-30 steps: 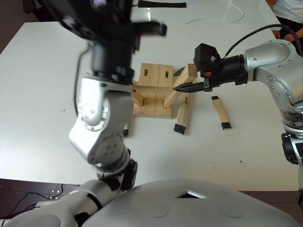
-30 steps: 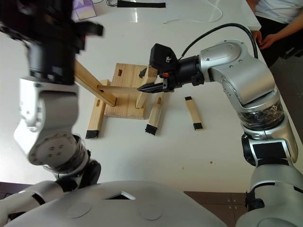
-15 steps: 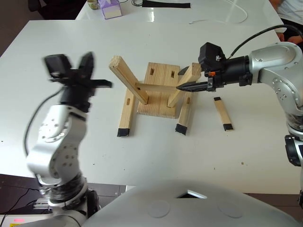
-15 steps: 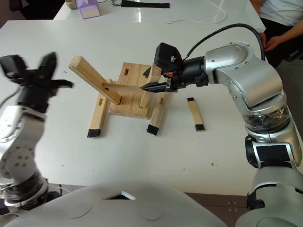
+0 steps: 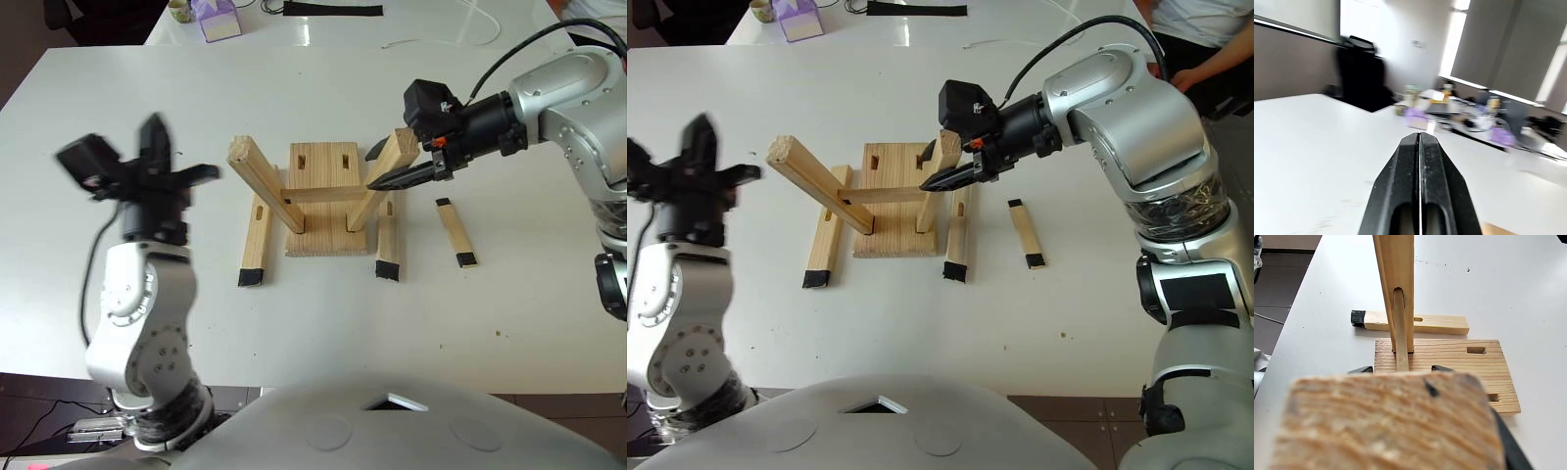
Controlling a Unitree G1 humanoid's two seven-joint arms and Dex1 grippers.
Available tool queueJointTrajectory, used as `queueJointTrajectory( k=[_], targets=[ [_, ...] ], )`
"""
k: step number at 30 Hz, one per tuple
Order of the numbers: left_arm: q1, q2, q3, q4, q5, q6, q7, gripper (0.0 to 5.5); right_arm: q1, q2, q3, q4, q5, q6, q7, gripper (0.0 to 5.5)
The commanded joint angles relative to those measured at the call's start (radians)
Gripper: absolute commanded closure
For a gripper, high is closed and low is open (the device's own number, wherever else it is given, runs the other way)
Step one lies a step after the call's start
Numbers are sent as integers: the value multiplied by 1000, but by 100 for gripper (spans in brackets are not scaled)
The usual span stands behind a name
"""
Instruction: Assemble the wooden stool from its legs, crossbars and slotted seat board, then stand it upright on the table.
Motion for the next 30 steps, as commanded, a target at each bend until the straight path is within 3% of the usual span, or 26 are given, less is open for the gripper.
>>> queueJointTrajectory(
  k=[1, 3, 4, 7, 8, 9, 15, 19, 22, 23, 30],
  targets=[
    [21, 47, 33, 16, 41, 7, -26, 550, 38, 6, -40, -39, 34, 50, -41, 349],
    [25, 57, -7, -3, 15, -6, -87, 550, 50, 10, -51, -62, 43, 64, -56, 349],
    [18, 57, -96, -31, -14, 16, -127, 550, 55, 12, -54, -72, 49, 69, -60, 349],
    [-43, -3, -580, -101, -80, 113, -232, 550, 69, 18, -57, -103, 65, 88, -70, 349],
    [-42, -65, -713, -95, -121, 136, -233, 550, 65, 26, -50, -103, 68, 89, -67, 349],
    [-32, -103, -770, -85, -143, 142, -226, 550, 60, 32, -42, -103, 71, 88, -61, 349],
    [28, -70, -711, -142, -182, 139, -248, 550, 54, 32, -26, -92, 68, 64, -18, 349],
    [42, -50, -596, -93, -109, 128, -211, 550, 89, 31, -38, -106, 48, 37, -37, 349],
    [68, -30, -545, -70, -96, 105, -223, 550, 120, 50, -102, -99, 40, -26, -79, 349],
    [83, -15, -536, -58, -78, 91, -233, 550, 127, 55, -129, -98, 49, -31, -88, 313],
    [131, 49, -472, -18, -32, 67, -277, 550, 198, 10, -279, -132, 117, 4, -137, 212]
  ],
)
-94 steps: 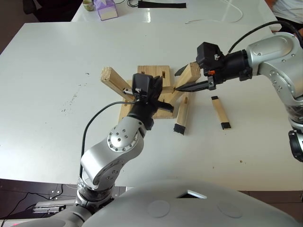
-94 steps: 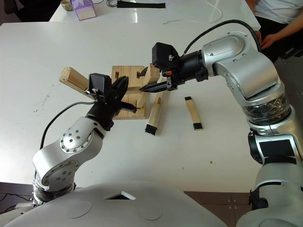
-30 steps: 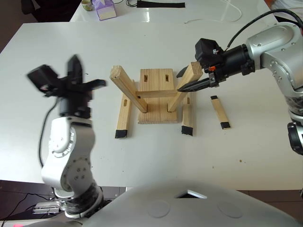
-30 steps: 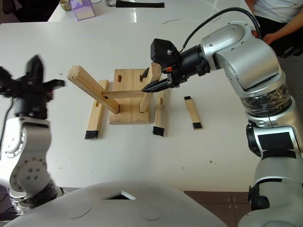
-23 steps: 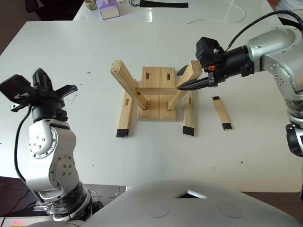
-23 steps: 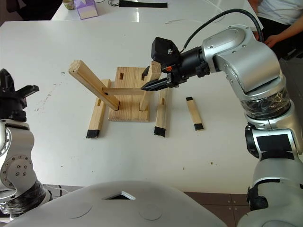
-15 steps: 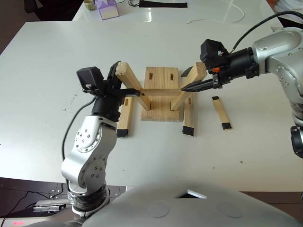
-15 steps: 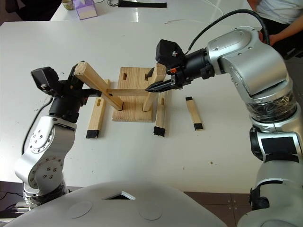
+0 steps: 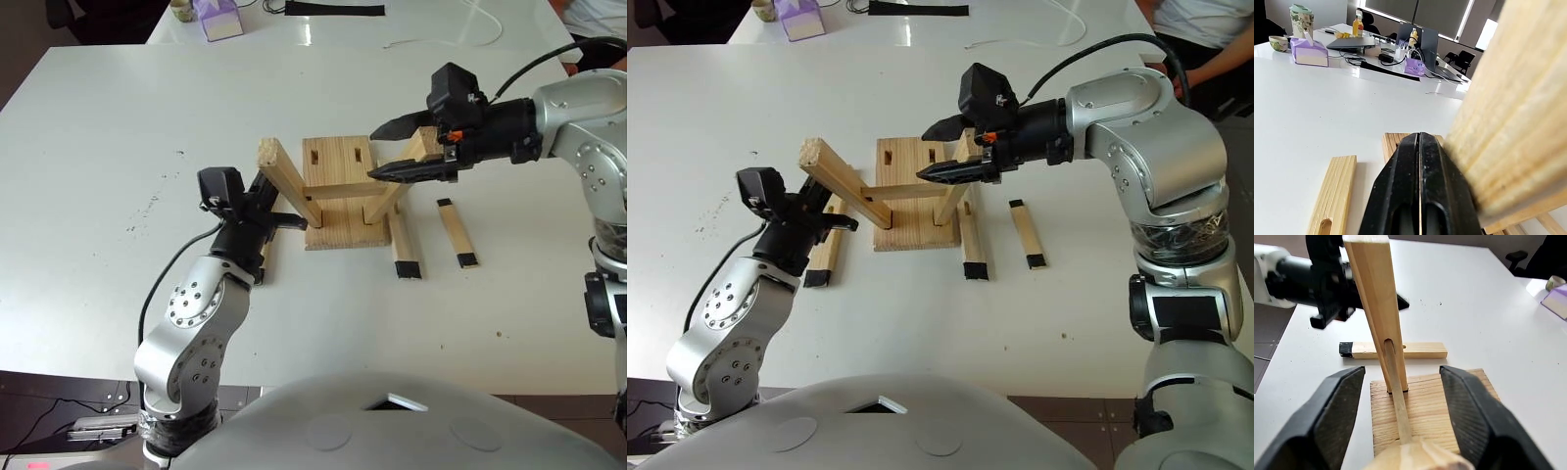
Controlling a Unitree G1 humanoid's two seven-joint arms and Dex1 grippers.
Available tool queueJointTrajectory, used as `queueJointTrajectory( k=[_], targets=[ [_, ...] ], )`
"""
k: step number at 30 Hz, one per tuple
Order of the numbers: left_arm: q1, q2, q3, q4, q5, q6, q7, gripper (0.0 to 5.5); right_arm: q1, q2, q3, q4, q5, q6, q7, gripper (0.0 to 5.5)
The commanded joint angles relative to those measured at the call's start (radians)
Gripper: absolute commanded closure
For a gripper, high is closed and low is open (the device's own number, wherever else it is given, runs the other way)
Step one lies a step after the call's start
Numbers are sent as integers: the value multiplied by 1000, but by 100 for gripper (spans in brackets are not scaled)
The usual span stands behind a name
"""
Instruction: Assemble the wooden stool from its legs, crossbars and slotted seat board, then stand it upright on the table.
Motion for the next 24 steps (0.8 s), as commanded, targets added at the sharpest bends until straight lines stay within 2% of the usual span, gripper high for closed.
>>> queueJointTrajectory(
  k=[1, 6, 10, 13, 16, 17, 19, 21, 22, 24],
  targets=[
    [14, 36, 17, -9, -4, 21, -36, 550, 43, -52, -93, -21, 49, 25, -17, 193],
    [-3, 80, 154, -13, -56, 24, -68, 550, 86, -89, -249, -2, 125, 47, -59, 179],
    [-12, 67, 248, -37, -91, 15, -26, 550, 98, -32, -477, -19, 273, 128, -200, 179],
    [49, 14, 290, -82, -43, 9, 74, 550, 252, -29, -653, -84, 354, 188, -284, 179],
    [165, 4, 259, -138, 45, -29, 86, 550, 411, -12, -756, -137, 393, 212, -342, 219],
    [196, -1, 245, -143, 75, -45, 87, 550, 466, -3, -762, -148, 356, 192, -383, 233],
    [245, -9, 190, -151, 156, -81, 99, 550, 573, 67, -693, -223, 222, 135, -552, 266],
    [255, -4, 94, -160, 242, -107, 111, 550, 664, 191, -539, -386, 85, 68, -757, 303],
    [236, -12, 43, -151, 280, -112, 123, 550, 684, 292, -473, -460, 26, 56, -893, 318],
    [164, -15, -31, -121, 350, -117, 138, 550, 717, 398, -310, -581, -105, 13, -1078, 348]
  ],
)
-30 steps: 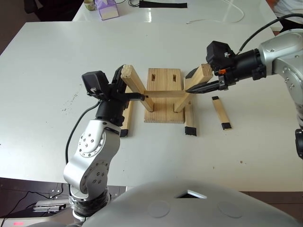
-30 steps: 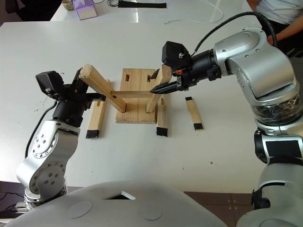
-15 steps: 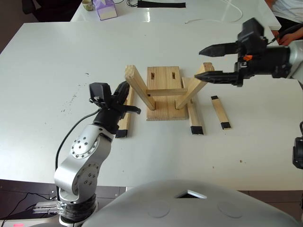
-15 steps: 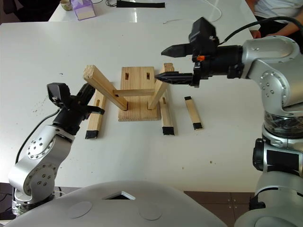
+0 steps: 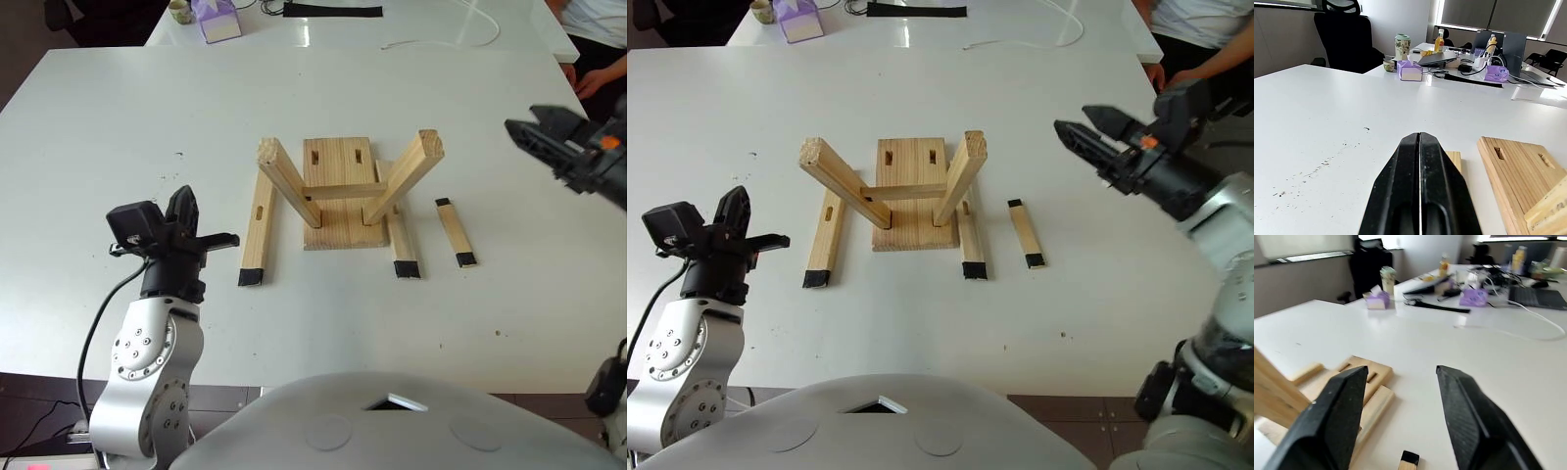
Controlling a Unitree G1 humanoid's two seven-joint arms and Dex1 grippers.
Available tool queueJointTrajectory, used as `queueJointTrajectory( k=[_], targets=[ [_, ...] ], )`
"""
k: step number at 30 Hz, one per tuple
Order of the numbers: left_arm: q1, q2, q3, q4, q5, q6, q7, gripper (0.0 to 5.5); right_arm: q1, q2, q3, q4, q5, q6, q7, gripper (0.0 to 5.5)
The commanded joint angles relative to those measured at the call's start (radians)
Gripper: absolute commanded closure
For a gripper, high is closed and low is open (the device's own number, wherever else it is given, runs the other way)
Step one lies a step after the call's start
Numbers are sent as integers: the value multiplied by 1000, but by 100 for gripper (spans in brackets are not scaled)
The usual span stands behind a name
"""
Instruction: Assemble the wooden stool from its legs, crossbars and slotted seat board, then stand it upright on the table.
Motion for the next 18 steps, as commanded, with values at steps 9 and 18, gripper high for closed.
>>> queueJointTrajectory(
  k=[9, 18],
  targets=[
    [-217, -44, -198, 6, 238, 67, 61, 550, 150, 363, 624, -388, -492, -157, -671, 490],
    [-254, -85, -67, -30, 326, 195, 100, 550, 234, 378, 578, -388, -637, -171, -714, 549]
  ],
)
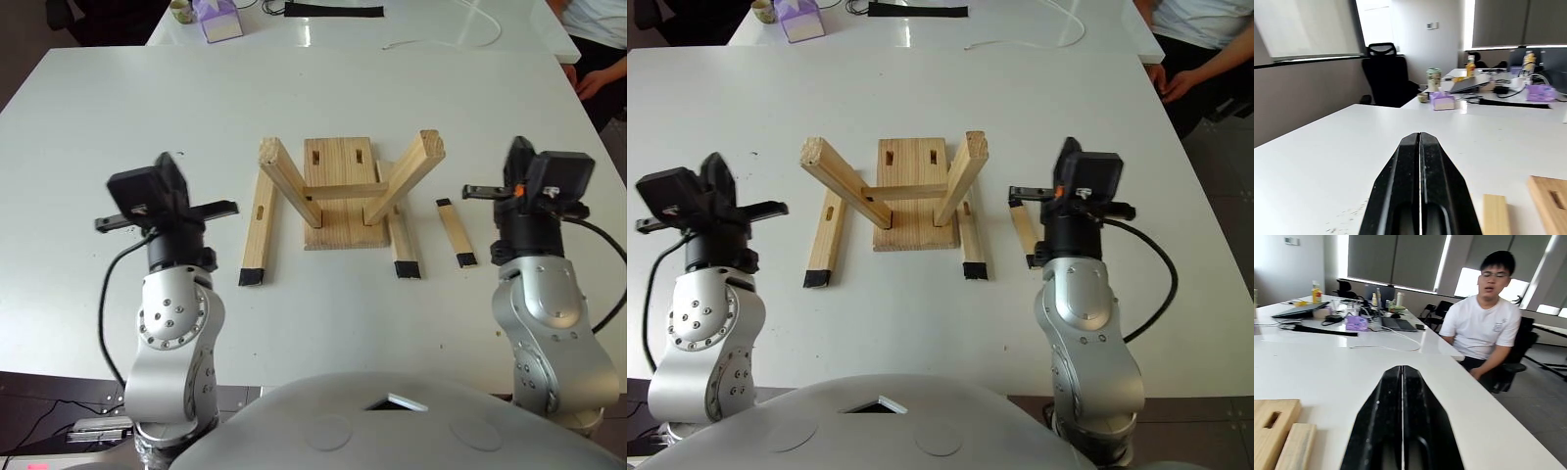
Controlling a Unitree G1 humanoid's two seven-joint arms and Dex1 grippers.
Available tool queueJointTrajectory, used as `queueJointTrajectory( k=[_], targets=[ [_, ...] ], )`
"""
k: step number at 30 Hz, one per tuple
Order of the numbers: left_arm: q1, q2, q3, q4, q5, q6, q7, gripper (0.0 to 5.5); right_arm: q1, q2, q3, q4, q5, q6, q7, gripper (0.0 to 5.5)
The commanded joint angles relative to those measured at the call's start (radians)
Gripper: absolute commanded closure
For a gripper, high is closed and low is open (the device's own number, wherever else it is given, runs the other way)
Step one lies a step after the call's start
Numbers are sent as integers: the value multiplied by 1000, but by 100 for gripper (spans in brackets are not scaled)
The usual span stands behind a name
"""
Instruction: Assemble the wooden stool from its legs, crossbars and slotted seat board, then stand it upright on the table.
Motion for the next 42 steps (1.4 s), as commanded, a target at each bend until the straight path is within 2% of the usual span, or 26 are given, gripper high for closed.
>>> queueJointTrajectory(
  k=[1, 3, 4, 5, 7, 11, 15, 18, 21, 23, 25, 28, 30, 33, 35, 37, 39, 40, 42],
  targets=[
    [-38, -36, -86, -2, -82, 80, -82, 550, -13, 43, 114, -4, 74, 4, 77, 549],
    [-106, 29, -338, -1, -183, 103, -259, 550, -67, 44, 323, -4, 151, -26, 183, 549],
    [-125, 17, -439, -6, -238, 121, -303, 550, -95, 30, 410, -4, 169, -45, 233, 549],
    [-132, 8, -519, -11, -273, 129, -324, 550, -109, 26, 438, -4, 195, -47, 267, 549],
    [-125, -11, -534, -15, -289, 138, -316, 550, -121, 21, 448, -4, 225, -35, 300, 549],
    [-102, 1, -486, -15, -257, 121, -296, 550, -107, 2, 450, -4, 229, -17, 316, 549],
    [-73, 39, -355, -15, -194, 108, -276, 550, -86, -28, 412, -4, 194, -37, 299, 549],
    [-48, 98, -291, -15, -161, 89, -280, 550, -53, -37, 260, -4, 124, -106, 237, 549],
    [-25, 103, -209, -15, -173, 44, -279, 550, -34, -69, 83, -4, 115, -133, 251, 549],
    [-15, 66, -101, -15, -219, 13, -271, 531, -29, -88, -30, -2, 123, -123, 277, 550],
    [-26, 31, 53, -14, -272, 11, -254, 505, -49, -78, -141, 24, 140, -104, 284, 521],
    [-87, 38, 195, 17, -301, 32, -245, 461, -72, -29, -203, 56, 193, -85, 287, 505],
    [-188, 47, 272, 39, -359, 64, -239, 443, -173, -23, -253, 110, 264, -65, 323, 505],
    [-461, 24, 333, 47, -545, 137, -190, 443, -483, -34, -311, 210, 490, 27, 430, 505],
    [-662, 9, 339, 70, -715, 178, -148, 471, -688, -8, -364, 257, 723, 121, 450, 505],
    [-778, 27, 351, 94, -877, 192, -104, 499, -835, -1, -427, 317, 934, 162, 404, 505],
    [-821, 63, 364, 121, -1007, 190, -76, 539, -914, -20, -456, 356, 1070, 172, 361, 505],
    [-836, 79, 364, 136, -1077, 182, -51, 550, -932, -33, -460, 366, 1099, 173, 346, 522],
    [-844, 112, 343, 165, -1196, 190, -10, 550, -921, -59, -445, 382, 1102, 178, 348, 544]
  ],
)
